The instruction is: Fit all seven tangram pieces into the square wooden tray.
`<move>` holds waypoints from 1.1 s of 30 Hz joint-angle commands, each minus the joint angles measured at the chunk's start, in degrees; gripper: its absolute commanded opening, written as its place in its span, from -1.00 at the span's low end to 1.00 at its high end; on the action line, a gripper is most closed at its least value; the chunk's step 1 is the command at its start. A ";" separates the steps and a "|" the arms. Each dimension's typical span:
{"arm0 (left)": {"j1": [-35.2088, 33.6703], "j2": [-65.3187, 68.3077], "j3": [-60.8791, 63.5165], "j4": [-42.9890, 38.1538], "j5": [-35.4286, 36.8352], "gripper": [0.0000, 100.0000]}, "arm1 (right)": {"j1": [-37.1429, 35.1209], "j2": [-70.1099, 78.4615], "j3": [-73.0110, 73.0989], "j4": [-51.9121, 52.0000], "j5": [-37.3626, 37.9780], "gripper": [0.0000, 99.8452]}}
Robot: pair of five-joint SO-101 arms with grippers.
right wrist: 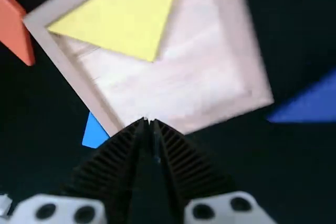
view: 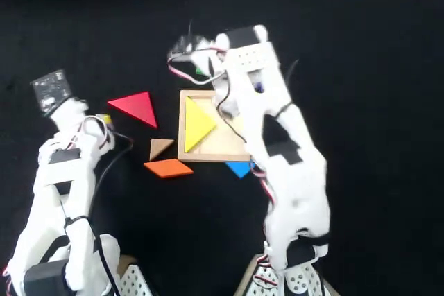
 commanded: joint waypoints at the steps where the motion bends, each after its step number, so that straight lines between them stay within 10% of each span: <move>1: 6.46 -1.67 0.13 -0.26 -3.34 -0.50 | 2.29 -16.92 -0.84 1.93 -5.19 -0.98; 10: 11.65 -1.05 -11.56 16.88 0.00 -0.47 | 12.31 -43.03 25.36 -4.57 -17.67 -0.97; 21: 15.34 -0.88 -21.41 23.38 11.52 -0.46 | 16.79 -52.88 74.59 -39.91 -25.49 -0.72; 27: 14.55 7.30 -25.98 21.63 19.08 -0.46 | 16.88 -52.88 81.10 -48.35 -28.92 -0.72; 33: 7.52 28.31 -46.37 36.13 32.53 -0.46 | 15.21 -52.79 85.05 -52.84 -30.95 -0.72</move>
